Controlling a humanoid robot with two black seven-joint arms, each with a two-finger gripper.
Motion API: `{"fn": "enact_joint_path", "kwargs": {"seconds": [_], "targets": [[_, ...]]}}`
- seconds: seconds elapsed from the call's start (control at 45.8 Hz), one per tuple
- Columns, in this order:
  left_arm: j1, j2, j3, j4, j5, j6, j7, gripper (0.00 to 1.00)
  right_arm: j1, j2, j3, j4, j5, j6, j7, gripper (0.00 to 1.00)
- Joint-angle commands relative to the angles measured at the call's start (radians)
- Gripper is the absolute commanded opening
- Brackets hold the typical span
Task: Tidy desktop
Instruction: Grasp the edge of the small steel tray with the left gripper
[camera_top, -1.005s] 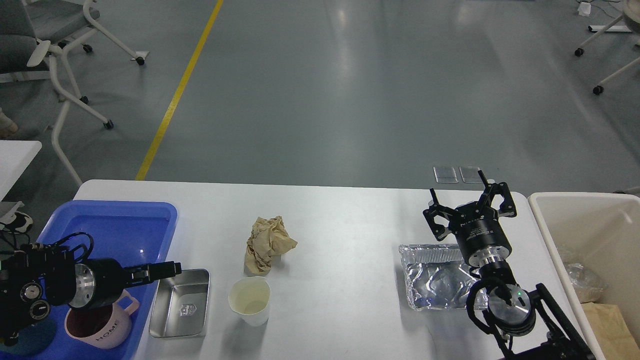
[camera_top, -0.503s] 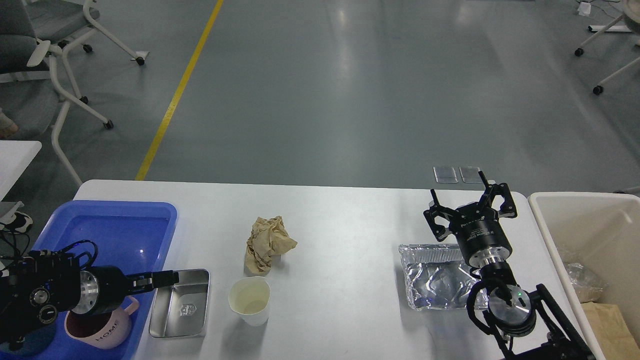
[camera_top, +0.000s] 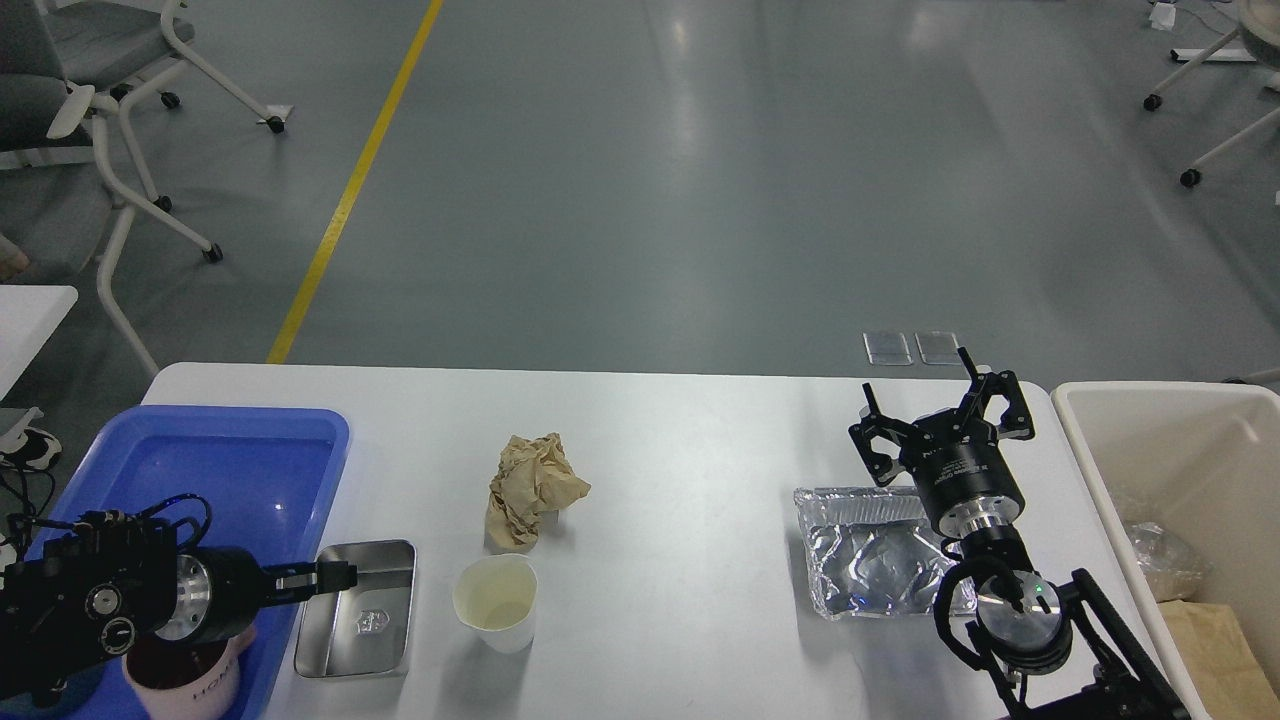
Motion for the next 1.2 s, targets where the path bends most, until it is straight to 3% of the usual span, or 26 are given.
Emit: {"fn": "enact_joint_path", "kwargs": {"seconds": [0.0,0.219,0.393,0.918,1.049,1.18], "targets": [[-0.014,0.001,0.004,0.0,-0.001,-0.025,0.002,0.53,0.002,0.0,0.001,-0.011,0.0,0.0,0.0,1.0],[-0.031,0.005,0.007,0.002,-0.003,-0.031,0.0,0.53,0.002,0.0,0.001,-0.016,0.0,0.0,0.0,1.0],[-0.031,0.004,0.008,0.002,-0.001,-0.043,0.0,0.42,0.002,0.0,0.001,-0.016,0.0,0.0,0.0,1.0],[-0.031,0.001,0.034,0.008,-0.001,-0.051,0.002,0.41,0.002,0.002,0.003,-0.019,0.0,0.0,0.0,1.0],[-0.033,-0.001,0.042,0.008,0.0,-0.049,-0.007,0.27,0.002,0.0,0.003,-0.019,0.0,0.0,0.0,1.0],[-0.033,-0.002,0.057,0.012,0.0,-0.049,-0.012,0.25,0.002,0.0,0.004,-0.019,0.0,0.0,0.0,1.0]]}}
